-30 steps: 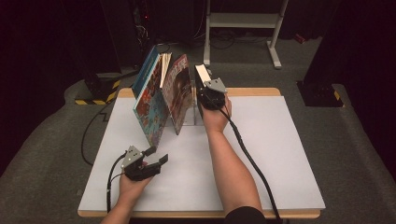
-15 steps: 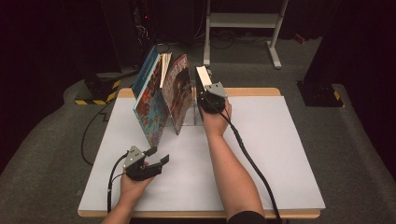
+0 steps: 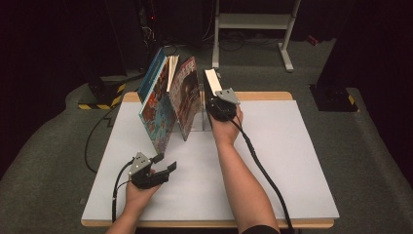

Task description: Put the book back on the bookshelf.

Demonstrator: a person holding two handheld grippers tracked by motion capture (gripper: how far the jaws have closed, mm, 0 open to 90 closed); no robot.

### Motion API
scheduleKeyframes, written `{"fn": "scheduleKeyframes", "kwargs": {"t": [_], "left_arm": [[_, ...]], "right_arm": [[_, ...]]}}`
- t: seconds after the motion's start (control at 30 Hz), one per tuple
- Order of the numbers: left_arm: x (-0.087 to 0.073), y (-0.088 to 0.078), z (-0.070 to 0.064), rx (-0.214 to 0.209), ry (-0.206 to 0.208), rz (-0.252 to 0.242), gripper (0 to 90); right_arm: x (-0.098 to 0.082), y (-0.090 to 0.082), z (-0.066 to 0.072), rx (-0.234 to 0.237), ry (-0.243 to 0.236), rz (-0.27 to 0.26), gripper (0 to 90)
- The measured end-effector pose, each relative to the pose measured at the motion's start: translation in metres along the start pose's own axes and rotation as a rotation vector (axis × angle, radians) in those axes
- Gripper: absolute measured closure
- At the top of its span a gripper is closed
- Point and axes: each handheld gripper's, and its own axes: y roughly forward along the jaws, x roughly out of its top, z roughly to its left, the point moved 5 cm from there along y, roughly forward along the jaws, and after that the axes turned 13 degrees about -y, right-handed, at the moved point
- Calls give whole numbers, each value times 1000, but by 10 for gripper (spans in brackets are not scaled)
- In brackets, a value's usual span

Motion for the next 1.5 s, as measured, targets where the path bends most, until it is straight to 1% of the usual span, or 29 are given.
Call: {"fn": "scheduleKeyframes", "kwargs": {"t": [0.13, 0.2, 0.3, 0.4, 0.5, 0.67, 0.73, 0.8, 0.87, 0.9, 0.93, 1.0, 1.07, 1.1, 1.17, 1.23, 1.3, 1.5], "left_arm": [[0, 1, 0, -1, -4, 3, 332], [0, 1, 0, -4, -8, 3, 332], [1, 0, -1, -9, -15, 0, 333], [1, -1, -1, -13, -2, 4, 333], [2, -1, 0, -15, -7, 0, 333], [2, -2, 0, -17, -2, 3, 333], [2, -1, -1, -16, -6, -1, 334], [1, -1, 0, -13, 1, 5, 334], [0, 0, -1, -10, -1, 5, 334], [-1, 0, -1, -11, 7, 12, 334], [-1, 0, -2, -11, 10, 13, 334], [-2, 0, -4, -15, 11, 11, 334], [-3, -1, -4, -15, 22, 19, 334], [-4, 0, -5, -15, 22, 18, 334], [-5, 0, -5, -12, 25, 22, 333], [-6, 1, -6, -12, 27, 23, 334], [-7, 1, -6, -11, 29, 24, 333], [-8, 1, -6, -7, 35, 23, 332]], "right_arm": [[-1, -3, 0, -10, -14, 4, 506], [0, -3, 1, -33, -34, 2, 516], [0, -3, 4, -59, -41, 7, 523], [0, -2, 4, -91, -47, 4, 523], [0, -1, 6, -121, -45, -2, 523], [1, 4, 10, -169, -43, -11, 520], [1, 5, 12, -174, -38, -11, 517], [1, 4, 12, -171, -22, -10, 513], [1, 4, 10, -144, -7, -1, 503], [1, 4, 9, -128, 0, 6, 491], [0, 3, 8, -103, 10, 16, 476], [-1, 0, 6, -78, 13, 30, 457], [-5, -4, 5, -43, 17, 31, 442], [-7, -6, 4, -27, 22, 35, 440], [-12, -11, 3, 11, 31, 37, 441], [-16, -16, 1, 53, 44, 28, 469], [-19, -22, 1, 82, 46, 18, 477], [-25, -31, -1, 115, 63, 3, 491]]}}
